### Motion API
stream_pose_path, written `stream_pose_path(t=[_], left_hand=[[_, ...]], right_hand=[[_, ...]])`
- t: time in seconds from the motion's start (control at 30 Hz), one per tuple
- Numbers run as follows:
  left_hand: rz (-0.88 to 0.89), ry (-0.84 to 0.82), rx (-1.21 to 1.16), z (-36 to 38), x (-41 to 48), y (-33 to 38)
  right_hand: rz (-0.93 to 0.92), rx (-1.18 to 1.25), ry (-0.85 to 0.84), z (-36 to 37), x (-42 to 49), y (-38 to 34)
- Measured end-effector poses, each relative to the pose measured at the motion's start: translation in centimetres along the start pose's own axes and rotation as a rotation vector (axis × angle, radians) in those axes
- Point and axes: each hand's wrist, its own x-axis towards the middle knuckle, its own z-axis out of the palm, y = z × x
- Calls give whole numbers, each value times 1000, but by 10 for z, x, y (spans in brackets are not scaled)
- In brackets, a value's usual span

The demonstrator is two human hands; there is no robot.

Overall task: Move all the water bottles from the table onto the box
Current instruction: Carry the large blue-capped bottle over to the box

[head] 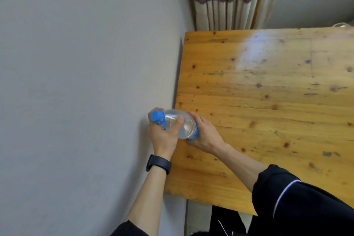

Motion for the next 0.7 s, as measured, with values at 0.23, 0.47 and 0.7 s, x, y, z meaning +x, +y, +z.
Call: stream_pose_path(t=[0.23,0.47,0.7], left_hand=[[-24,-421,-142,100,-81,42],[26,-1006,-159,237,-243,112],[232,-1454,-35,328,-439,154]], right_hand=[[271,-119,254,-93,-129,51],[641,-161,722,-187,-336,104],[972,-112,1133,-218,-528,144]])
